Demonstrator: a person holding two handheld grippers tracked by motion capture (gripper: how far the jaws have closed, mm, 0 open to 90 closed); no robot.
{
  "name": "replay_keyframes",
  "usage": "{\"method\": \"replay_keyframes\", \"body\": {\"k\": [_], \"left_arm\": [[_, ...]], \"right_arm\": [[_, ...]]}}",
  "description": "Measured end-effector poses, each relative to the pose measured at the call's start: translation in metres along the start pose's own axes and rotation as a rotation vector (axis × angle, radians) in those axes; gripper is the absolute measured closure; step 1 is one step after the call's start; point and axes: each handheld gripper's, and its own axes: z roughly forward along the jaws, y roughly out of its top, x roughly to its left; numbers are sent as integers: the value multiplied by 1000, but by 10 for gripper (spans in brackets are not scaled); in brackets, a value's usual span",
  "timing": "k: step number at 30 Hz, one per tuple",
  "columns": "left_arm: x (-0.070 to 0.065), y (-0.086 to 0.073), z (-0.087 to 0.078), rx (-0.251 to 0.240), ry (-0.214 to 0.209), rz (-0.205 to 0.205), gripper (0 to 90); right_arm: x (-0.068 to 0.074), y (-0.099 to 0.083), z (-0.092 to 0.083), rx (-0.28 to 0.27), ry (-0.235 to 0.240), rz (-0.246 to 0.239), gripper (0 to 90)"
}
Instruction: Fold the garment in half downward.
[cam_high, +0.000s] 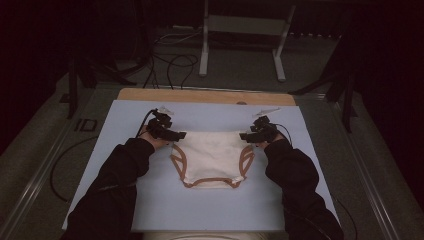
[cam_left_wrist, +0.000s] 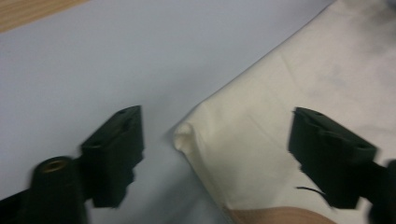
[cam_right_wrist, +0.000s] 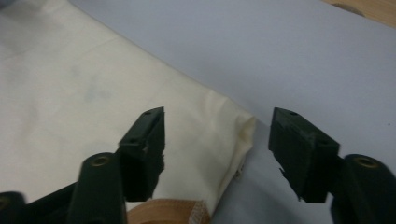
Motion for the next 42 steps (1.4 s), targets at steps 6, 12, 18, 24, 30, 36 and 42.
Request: {"method": "replay_keyframes", "body": {"k": [6,12,18,24,30,36,42], "left_arm": [[-4,-2,-13,-44,-32,34,18],[-11,-9,-25,-107,-29,79,4],[-23,-14,-43,-155,-79,146,4],[-38,-18,-61,-186,-98,197,4],[-52,-25,-73,-198,-117,236,4],[-63,-35,-77,-205,-150,276,4],[-72,-47,-74,-196,-185,318,4]], "right_arm": [[9,3,-12,-39,42,-2,143],[20,6,-17,-64,96,-8,105],[32,9,-14,-105,98,-42,103],[45,17,-10,-108,117,-86,102],[57,29,-9,-126,161,-119,103],[71,38,-3,-134,176,-164,101],[81,44,4,-131,186,-164,100]]}}
